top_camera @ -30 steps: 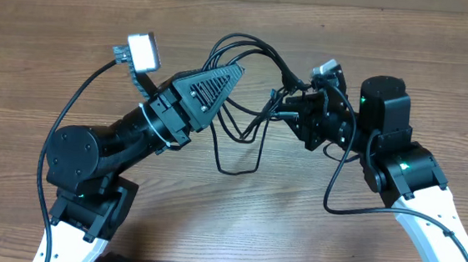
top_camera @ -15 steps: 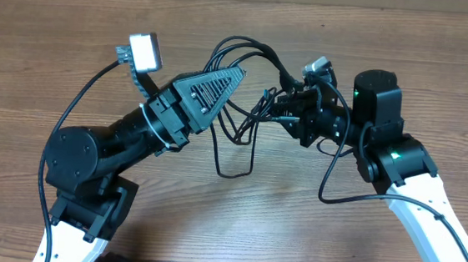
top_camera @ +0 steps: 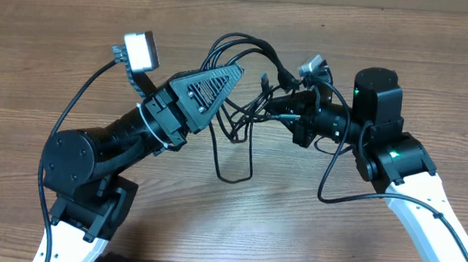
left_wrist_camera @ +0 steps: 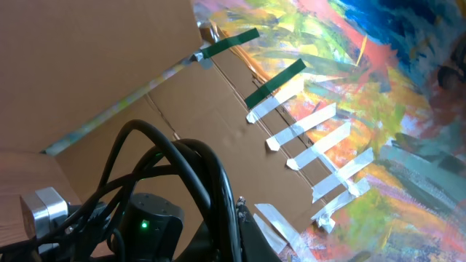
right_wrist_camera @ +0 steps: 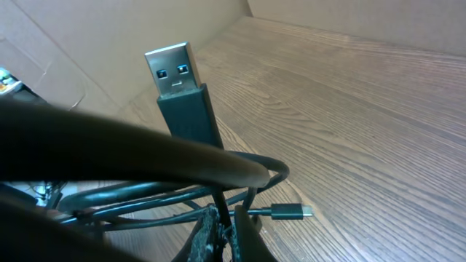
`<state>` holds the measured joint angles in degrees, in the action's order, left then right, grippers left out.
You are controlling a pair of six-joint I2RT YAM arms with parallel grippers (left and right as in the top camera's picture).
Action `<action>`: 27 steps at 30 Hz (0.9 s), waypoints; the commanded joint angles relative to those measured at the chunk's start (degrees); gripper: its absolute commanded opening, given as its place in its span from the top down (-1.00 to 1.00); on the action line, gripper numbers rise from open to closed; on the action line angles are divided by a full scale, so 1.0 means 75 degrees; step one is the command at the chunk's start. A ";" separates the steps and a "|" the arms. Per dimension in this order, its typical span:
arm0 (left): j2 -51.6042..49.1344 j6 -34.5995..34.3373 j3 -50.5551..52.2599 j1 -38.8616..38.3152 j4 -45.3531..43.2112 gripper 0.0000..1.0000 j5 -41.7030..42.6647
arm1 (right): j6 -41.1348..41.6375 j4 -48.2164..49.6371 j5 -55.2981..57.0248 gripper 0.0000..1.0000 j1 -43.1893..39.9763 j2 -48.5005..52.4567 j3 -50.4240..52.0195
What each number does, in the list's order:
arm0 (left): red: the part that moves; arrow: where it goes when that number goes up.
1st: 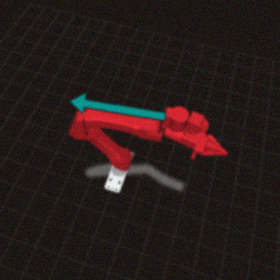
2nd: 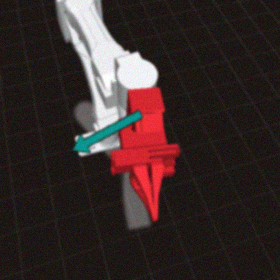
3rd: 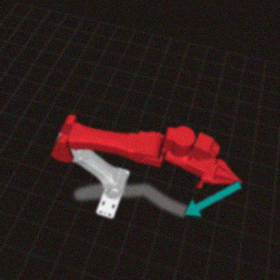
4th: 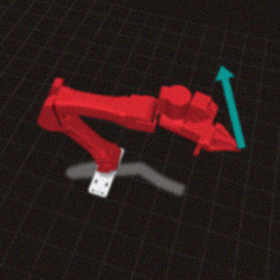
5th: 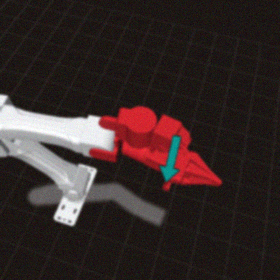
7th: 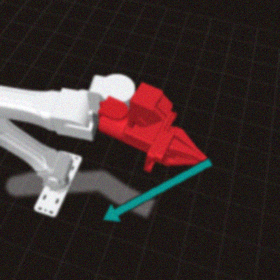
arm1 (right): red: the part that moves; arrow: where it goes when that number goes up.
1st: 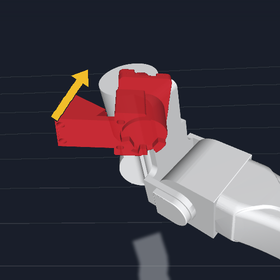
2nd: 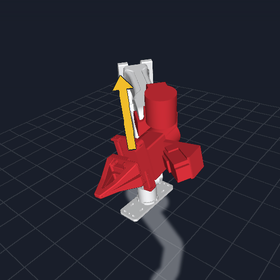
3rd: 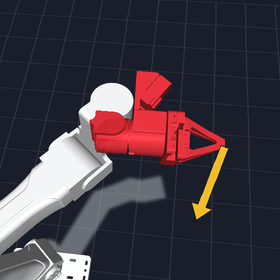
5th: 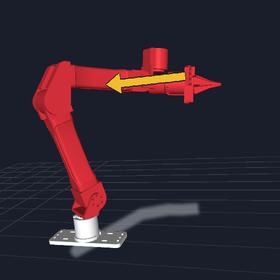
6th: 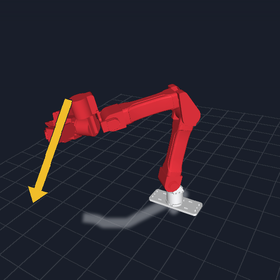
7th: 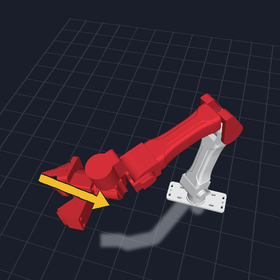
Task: Untangle cables
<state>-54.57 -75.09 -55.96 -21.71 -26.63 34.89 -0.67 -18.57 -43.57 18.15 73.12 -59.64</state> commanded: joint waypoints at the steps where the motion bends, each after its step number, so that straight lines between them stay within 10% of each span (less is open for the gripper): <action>1: 0.0041 -0.0114 -0.0076 -0.0006 -0.0087 0.92 -0.0198 | -0.0038 -0.0006 -0.0201 0.92 0.0035 -0.0017 -0.0026; 27: 0.0032 -0.0396 -0.0073 0.1880 0.0766 0.92 -0.0356 | -0.0029 -0.2838 0.1658 0.91 0.0029 -0.0015 -0.0026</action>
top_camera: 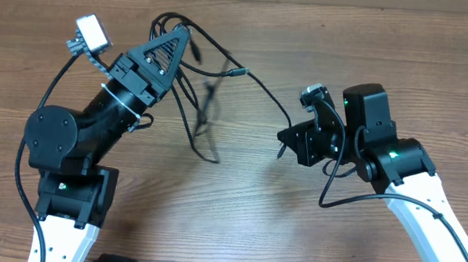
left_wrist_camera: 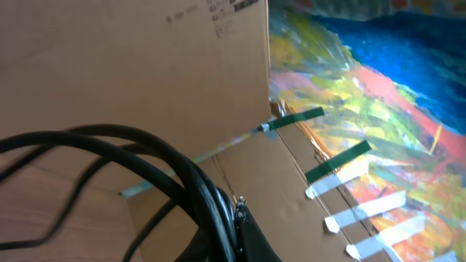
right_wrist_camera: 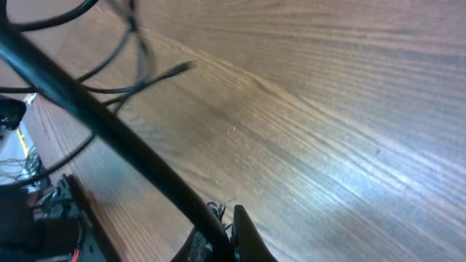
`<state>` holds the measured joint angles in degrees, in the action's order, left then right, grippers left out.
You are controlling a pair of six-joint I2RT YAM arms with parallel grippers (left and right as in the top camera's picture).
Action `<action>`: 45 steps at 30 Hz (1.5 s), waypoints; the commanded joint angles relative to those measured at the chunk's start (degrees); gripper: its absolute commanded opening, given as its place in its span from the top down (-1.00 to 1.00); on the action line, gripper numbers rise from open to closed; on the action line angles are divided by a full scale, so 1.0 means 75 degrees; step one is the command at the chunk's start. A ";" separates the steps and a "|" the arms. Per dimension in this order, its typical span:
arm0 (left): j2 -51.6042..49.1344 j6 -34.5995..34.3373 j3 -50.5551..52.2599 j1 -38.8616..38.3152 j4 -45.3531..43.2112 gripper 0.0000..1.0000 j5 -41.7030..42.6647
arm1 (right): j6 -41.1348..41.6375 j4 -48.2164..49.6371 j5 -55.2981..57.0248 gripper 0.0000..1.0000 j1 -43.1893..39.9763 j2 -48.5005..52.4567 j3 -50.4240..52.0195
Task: Untangle cables
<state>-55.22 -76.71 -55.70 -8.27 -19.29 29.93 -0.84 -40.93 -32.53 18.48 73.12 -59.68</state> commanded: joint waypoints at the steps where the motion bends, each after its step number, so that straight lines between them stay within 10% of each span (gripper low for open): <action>1: 0.0119 -0.0178 -0.0108 0.0087 -0.0213 0.92 0.0364 | 0.0035 0.0213 0.0192 0.85 -0.0015 -0.0017 -0.0020; 3: 0.0119 -0.0178 -0.0108 0.0087 -0.0210 0.92 0.0417 | 0.0134 0.0341 0.0192 0.51 -0.0015 -0.0015 -0.0020; 5: 0.0119 -0.0175 -0.0108 0.0087 -0.0210 0.92 0.0393 | 0.0134 0.0326 0.0192 -0.76 -0.0015 -0.0015 -0.0020; 6: 0.0119 -0.0172 -0.0108 0.0108 -0.0213 0.92 0.0393 | 0.0134 0.0291 0.0192 -0.97 -0.0015 -0.0017 -0.0020; 45: 0.0119 -0.2844 -0.0108 0.0152 -0.1288 0.92 -0.0050 | 0.0076 0.3643 -0.3080 -0.65 0.0632 0.1218 -0.0020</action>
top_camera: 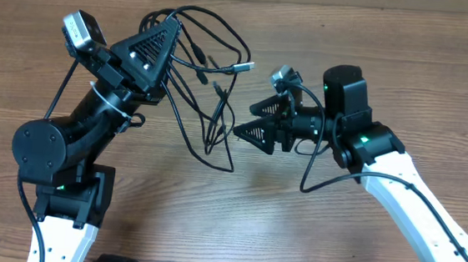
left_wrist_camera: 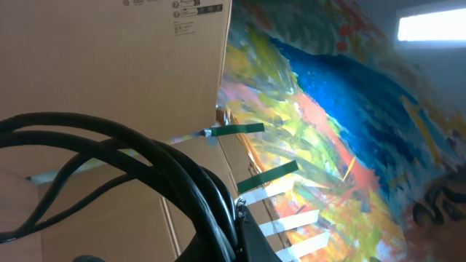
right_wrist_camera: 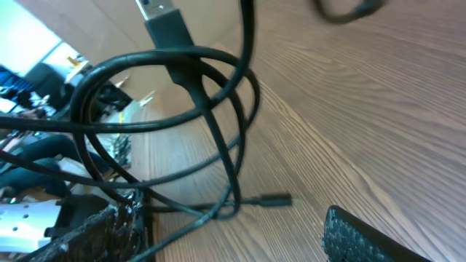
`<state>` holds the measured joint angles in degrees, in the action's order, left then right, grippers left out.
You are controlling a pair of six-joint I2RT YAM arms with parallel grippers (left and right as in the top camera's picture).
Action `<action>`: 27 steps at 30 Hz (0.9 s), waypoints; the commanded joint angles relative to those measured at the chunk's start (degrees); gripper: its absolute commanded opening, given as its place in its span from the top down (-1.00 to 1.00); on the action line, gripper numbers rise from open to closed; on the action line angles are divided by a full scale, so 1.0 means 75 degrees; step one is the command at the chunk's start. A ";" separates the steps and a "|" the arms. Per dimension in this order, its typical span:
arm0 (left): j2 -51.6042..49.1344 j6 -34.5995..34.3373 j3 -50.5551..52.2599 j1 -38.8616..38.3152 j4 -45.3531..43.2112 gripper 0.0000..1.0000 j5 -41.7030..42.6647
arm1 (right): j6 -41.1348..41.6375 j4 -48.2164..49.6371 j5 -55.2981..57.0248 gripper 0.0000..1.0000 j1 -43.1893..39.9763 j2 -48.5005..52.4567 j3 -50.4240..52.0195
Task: Untangle cables
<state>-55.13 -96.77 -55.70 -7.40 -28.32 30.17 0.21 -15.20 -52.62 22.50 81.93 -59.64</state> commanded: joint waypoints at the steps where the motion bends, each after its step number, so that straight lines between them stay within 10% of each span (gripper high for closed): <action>1: 0.0108 -0.0169 -0.0108 0.0035 -0.0085 0.92 -0.0076 | -0.0102 0.0312 -0.0399 -0.65 0.0122 0.0061 -0.0026; 18: 0.0108 -0.0813 -0.0108 0.0032 -0.0064 0.92 -0.0204 | -0.0096 0.1419 -0.0391 -0.30 0.0694 0.0731 -0.0026; 23: 0.0108 -0.0801 -0.0108 0.0035 -0.0026 0.92 -0.0210 | -0.0093 0.1594 -0.0189 0.70 0.0807 0.0781 -0.0026; 27: 0.0105 -0.0752 -0.0108 0.0035 0.0006 0.92 -0.0221 | 0.0009 0.1594 -0.0198 0.91 0.0755 0.0781 -0.0026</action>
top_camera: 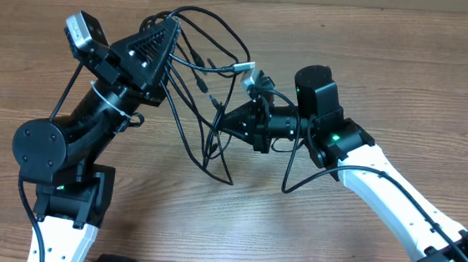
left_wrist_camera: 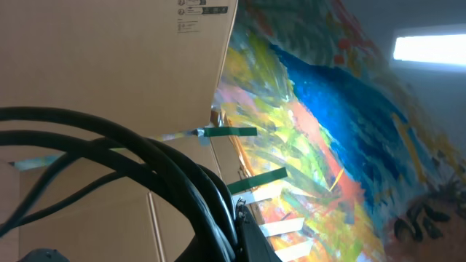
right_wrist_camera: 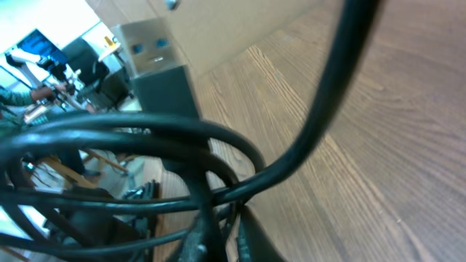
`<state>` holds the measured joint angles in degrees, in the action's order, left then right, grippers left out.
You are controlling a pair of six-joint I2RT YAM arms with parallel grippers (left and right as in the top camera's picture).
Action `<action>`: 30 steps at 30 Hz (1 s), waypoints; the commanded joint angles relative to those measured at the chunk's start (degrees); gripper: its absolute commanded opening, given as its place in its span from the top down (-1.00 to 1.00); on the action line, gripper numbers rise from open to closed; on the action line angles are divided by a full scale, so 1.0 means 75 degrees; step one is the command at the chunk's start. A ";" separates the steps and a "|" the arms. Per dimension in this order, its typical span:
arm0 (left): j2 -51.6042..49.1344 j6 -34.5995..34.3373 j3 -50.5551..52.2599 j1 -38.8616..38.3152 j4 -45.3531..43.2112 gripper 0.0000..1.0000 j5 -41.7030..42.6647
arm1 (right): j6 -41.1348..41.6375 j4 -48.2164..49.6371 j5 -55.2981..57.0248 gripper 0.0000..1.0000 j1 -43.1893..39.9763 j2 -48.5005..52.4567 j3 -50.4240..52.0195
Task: Untangle cables
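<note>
A tangle of black cables (top_camera: 193,36) hangs from my left gripper (top_camera: 173,26), which is shut on the bundle and held high at the far left. In the left wrist view the thick strands (left_wrist_camera: 153,164) run into the left gripper (left_wrist_camera: 234,218). Loops (top_camera: 213,159) dangle to the wooden table (top_camera: 375,42). My right gripper (top_camera: 222,123) is shut on strands at the middle of the tangle. Up close, the right gripper (right_wrist_camera: 222,229) pinches cable (right_wrist_camera: 218,193) below a black USB-A plug (right_wrist_camera: 153,62). That plug's silver end (top_camera: 245,67) sticks out above the right gripper.
Cardboard walls (left_wrist_camera: 109,65) stand around the table, and a painted backdrop (left_wrist_camera: 328,138) shows beyond them. Each arm's own black lead (top_camera: 302,174) loops beside it. Bare wood lies in front of and to the right of the tangle.
My right gripper was open just right of the hanging loops; it has moved left into them and is now shut on strands. The left gripper still holds the bundle in the same place.
Both grippers first held the tangle close together at mid-table. Then the left one was far left with the bundle, a strand stretched to the shut right gripper. Later the right gripper was open and empty beside the loops. Now it grips strands again.
</note>
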<state>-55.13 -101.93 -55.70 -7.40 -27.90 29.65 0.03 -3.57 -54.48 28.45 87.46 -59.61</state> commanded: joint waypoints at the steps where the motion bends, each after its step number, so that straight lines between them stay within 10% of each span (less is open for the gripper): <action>1: 0.0105 -0.0061 -0.0108 0.0041 -0.0050 0.92 -0.0187 | 0.0090 0.0041 0.0050 0.92 -0.0047 0.0044 -0.0029; 30: -0.0221 0.4170 -0.0105 0.1341 0.6478 0.92 -0.3037 | 0.0221 -0.0828 -0.4042 0.92 -0.2769 -0.0277 -0.0029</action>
<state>-55.77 -80.31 -55.79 2.02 18.98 14.83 1.52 -9.98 -78.39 8.45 87.26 -59.61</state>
